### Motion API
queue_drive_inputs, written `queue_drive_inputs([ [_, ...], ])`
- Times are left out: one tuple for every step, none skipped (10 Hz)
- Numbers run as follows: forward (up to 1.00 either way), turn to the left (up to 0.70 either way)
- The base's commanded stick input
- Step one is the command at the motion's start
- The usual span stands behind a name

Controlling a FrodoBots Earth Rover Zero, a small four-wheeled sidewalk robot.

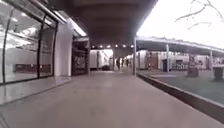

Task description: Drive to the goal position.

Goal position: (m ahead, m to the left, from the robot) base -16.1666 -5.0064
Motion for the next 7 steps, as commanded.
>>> queue_drive_inputs([
  [0.70, 0.00],
  [0.70, 0.00],
  [0.70, 0.00],
  [0.70, 0.00],
  [0.70, 0.00],
  [0.70, 0.00],
  [0.70, 0.00],
])
